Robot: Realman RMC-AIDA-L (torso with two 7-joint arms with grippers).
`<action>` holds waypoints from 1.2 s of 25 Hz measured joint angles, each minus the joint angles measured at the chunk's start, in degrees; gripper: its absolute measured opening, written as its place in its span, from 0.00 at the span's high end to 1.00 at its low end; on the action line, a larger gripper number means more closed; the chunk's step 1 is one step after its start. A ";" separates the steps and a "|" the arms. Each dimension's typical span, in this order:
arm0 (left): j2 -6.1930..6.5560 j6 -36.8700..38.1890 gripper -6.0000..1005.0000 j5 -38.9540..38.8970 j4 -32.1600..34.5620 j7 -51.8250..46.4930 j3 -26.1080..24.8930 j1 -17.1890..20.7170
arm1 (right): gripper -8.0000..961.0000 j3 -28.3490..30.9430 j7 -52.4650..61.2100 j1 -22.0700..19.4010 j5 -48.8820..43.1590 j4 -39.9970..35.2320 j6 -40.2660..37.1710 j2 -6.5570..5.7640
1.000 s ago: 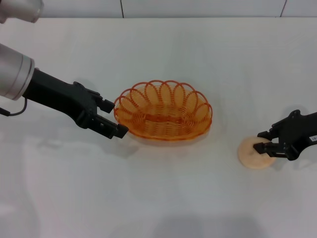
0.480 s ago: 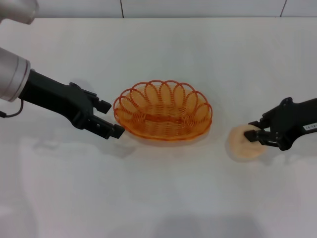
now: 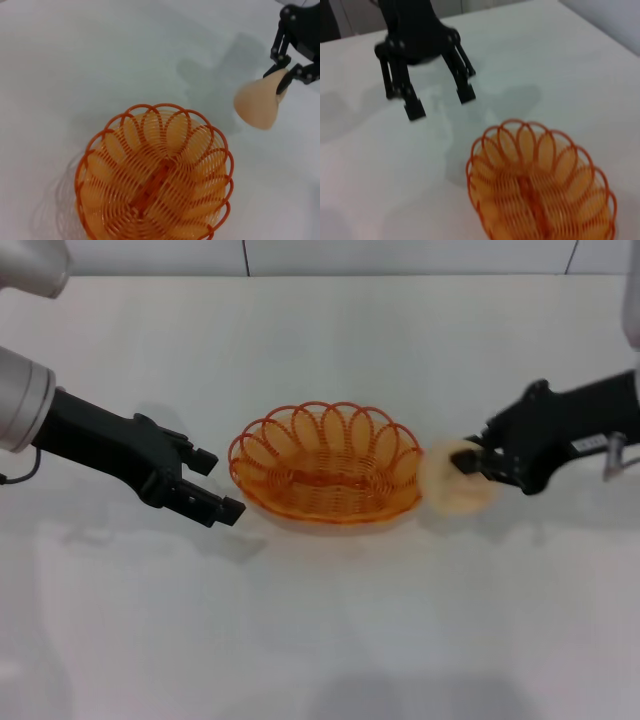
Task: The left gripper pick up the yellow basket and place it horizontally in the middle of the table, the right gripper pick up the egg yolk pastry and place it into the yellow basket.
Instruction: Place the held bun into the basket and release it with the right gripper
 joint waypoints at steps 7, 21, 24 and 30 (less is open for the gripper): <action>-0.03 -0.09 0.12 -0.06 0.18 0.09 0.00 0.19 | 0.92 -3.24 0.51 5.01 0.25 2.52 3.48 0.34; -0.28 -0.17 0.12 -0.10 0.22 0.21 -0.01 -0.19 | 0.95 -9.96 0.62 10.03 0.93 9.31 13.70 0.50; -0.39 -0.21 0.12 -0.03 0.24 0.17 -0.01 -0.23 | 0.95 -11.31 0.62 10.29 0.94 9.83 15.47 0.49; -0.45 -0.41 0.12 0.00 0.20 0.07 -0.01 -0.22 | 0.95 -12.65 0.36 10.36 0.94 10.12 16.81 0.47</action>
